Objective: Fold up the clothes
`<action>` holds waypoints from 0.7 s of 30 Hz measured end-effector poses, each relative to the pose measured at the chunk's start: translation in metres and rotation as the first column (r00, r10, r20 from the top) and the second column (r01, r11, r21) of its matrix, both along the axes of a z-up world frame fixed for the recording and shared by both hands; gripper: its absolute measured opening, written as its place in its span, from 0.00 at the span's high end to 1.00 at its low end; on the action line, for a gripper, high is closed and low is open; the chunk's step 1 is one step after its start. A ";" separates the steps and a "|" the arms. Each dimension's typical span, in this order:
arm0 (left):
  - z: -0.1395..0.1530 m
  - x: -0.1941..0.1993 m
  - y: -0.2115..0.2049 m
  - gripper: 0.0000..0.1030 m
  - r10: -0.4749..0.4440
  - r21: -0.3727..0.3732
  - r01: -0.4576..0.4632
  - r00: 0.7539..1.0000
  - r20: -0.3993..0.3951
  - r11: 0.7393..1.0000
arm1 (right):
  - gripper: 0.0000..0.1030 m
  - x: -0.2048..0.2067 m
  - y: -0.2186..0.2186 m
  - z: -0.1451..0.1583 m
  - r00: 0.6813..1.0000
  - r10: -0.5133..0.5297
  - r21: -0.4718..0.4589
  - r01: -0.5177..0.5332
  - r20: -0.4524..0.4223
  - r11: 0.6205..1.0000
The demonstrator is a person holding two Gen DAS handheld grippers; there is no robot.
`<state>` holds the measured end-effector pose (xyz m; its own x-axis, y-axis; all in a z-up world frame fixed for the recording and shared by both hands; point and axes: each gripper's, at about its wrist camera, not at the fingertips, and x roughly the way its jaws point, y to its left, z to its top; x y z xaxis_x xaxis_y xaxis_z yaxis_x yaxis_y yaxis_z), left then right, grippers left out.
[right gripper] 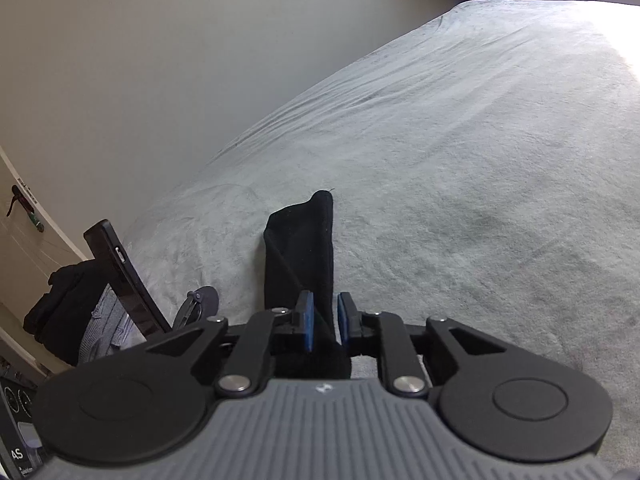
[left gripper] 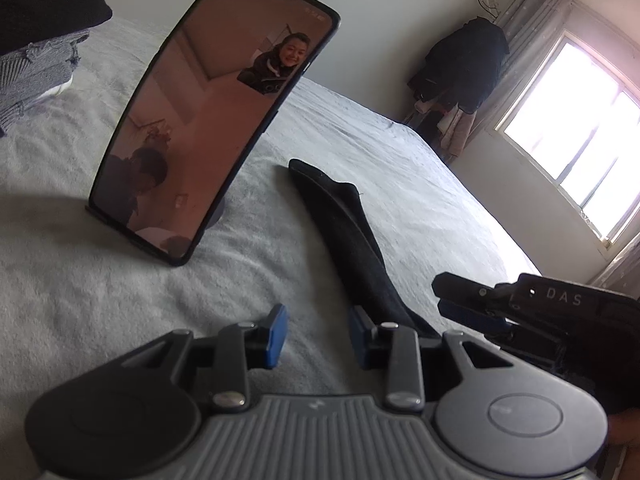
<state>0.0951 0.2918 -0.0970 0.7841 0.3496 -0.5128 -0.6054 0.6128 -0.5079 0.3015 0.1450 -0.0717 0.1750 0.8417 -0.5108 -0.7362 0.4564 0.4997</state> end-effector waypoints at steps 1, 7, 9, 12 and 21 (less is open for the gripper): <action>0.000 0.000 0.000 0.66 0.000 0.002 0.000 1.000 -0.001 1.000 | 0.51 -0.003 0.006 0.000 1.000 0.013 -0.012 -0.013 0.015 1.000; -0.006 -0.004 0.011 0.66 0.015 -0.078 -0.011 0.999 0.049 0.997 | 0.55 -0.014 0.039 -0.003 0.995 0.065 -0.129 -0.055 0.077 0.990; -0.007 -0.002 0.011 0.66 0.018 -0.085 -0.013 0.998 0.054 0.996 | 0.92 -0.016 0.045 -0.007 0.993 0.072 -0.168 -0.056 0.090 0.984; -0.007 -0.001 0.011 0.66 0.019 -0.088 -0.014 0.998 0.055 0.996 | 0.92 -0.017 0.042 -0.009 0.994 0.050 -0.167 -0.033 0.099 0.985; -0.008 0.005 0.013 0.66 0.021 -0.096 -0.015 0.998 0.062 0.995 | 0.95 0.021 -0.006 -0.024 0.969 -0.238 -0.149 0.245 0.061 0.958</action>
